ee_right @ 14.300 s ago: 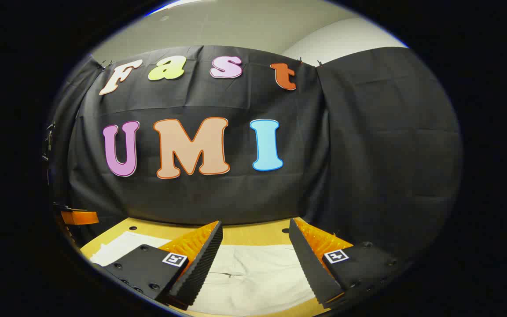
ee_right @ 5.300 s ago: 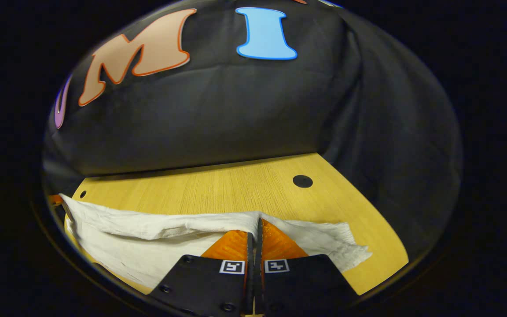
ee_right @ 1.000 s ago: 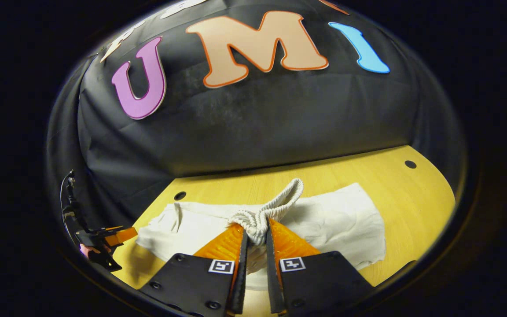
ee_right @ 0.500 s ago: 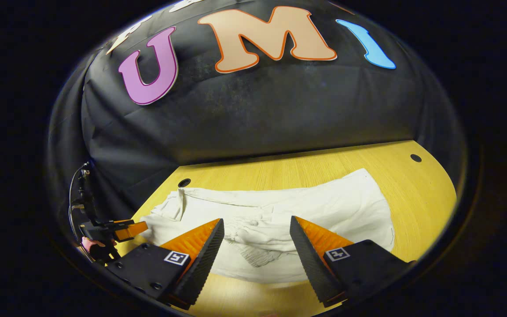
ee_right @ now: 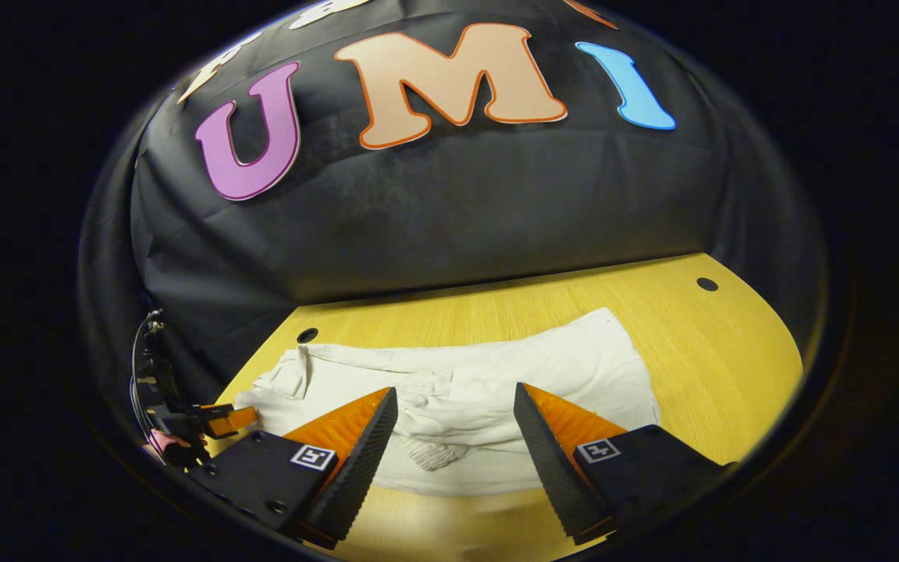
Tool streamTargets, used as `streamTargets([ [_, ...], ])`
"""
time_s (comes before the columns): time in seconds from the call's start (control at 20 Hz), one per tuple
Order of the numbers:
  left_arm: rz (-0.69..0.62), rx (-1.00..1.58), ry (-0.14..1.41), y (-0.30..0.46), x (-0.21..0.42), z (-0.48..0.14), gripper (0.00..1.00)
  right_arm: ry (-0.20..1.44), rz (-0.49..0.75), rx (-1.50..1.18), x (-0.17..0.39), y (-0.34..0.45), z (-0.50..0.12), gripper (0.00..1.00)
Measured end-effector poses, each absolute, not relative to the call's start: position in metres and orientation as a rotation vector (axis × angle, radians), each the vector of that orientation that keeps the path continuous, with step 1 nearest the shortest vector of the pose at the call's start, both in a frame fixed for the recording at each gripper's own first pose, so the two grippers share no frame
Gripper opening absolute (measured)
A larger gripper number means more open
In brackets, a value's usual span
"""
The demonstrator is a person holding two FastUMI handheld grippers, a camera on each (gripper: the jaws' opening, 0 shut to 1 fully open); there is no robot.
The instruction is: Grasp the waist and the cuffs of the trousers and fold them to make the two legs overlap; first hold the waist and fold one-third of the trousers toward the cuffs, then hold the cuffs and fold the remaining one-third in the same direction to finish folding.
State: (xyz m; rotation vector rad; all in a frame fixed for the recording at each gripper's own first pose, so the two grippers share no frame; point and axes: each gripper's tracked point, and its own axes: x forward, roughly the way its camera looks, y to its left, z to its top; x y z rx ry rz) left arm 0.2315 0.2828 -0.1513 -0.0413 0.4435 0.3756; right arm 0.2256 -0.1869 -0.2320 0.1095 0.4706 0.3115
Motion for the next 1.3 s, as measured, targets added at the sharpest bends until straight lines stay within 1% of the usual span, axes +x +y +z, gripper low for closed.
streamTargets([
  [0.15,0.367,0.031,0.464,0.285,0.232,-0.153,0.95,0.459,0.296,0.111,0.222,-0.197,-0.227,0.96],
  [0.25,0.367,0.019,0.466,0.282,0.23,-0.149,0.84,0.455,0.293,0.106,0.217,-0.203,-0.225,0.96],
  [0.35,0.369,0.008,0.462,0.273,0.237,-0.152,0.7,0.451,0.284,0.096,0.212,-0.21,-0.224,0.96],
  [0.4,0.369,0.005,0.463,0.268,0.238,-0.153,0.52,0.449,0.279,0.093,0.208,-0.215,-0.223,0.96],
  [0.45,0.363,0.001,0.459,0.263,0.24,-0.152,0.43,0.449,0.275,0.089,0.207,-0.22,-0.223,0.96],
  [0.55,0.389,0.001,0.458,0.259,0.243,-0.151,0.07,0.452,0.263,0.077,0.2,-0.231,-0.223,0.96],
  [0.6,0.401,-0.003,0.452,0.26,0.243,-0.152,0.02,0.453,0.255,0.073,0.196,-0.237,-0.224,0.96],
  [0.8,0.402,-0.028,0.428,0.256,0.246,-0.151,0.0,0.458,0.23,0.092,0.188,-0.255,-0.222,0.96],
  [0.9,0.376,-0.081,0.432,0.247,0.245,-0.148,0.0,0.459,0.224,0.093,0.186,-0.264,-0.22,0.96],
  [1.1,0.357,-0.24,0.328,0.232,0.244,-0.111,0.0,0.46,0.227,0.085,0.18,-0.281,-0.213,0.96],
  [1.3,0.337,-0.251,0.247,0.208,0.243,-0.072,0.0,0.452,0.23,0.085,0.176,-0.301,-0.205,0.96],
])
